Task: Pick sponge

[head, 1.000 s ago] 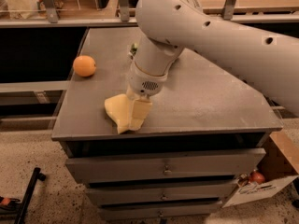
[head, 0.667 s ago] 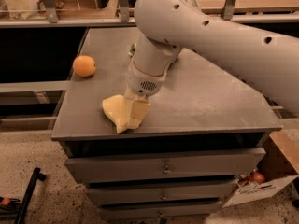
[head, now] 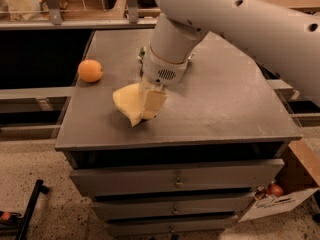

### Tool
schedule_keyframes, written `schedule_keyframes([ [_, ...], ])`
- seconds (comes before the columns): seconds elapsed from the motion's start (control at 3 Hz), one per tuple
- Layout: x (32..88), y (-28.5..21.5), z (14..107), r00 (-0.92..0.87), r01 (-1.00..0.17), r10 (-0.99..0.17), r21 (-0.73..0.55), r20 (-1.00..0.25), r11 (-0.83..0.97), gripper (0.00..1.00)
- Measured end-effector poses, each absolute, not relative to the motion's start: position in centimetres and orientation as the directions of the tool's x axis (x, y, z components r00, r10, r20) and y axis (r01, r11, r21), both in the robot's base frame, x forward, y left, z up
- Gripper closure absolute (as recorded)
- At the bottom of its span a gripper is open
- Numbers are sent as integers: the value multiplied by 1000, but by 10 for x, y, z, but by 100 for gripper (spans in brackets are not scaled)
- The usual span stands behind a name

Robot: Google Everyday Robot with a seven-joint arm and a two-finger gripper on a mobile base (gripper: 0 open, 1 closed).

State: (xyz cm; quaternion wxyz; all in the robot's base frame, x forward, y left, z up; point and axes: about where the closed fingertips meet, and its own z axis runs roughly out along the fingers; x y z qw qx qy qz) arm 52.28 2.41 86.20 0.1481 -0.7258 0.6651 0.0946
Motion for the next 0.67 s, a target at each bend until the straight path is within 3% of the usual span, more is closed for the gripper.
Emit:
schedule_keyframes([
  [0.67, 535, 13, 888, 89, -989, -936, -141, -340, -42, 100],
])
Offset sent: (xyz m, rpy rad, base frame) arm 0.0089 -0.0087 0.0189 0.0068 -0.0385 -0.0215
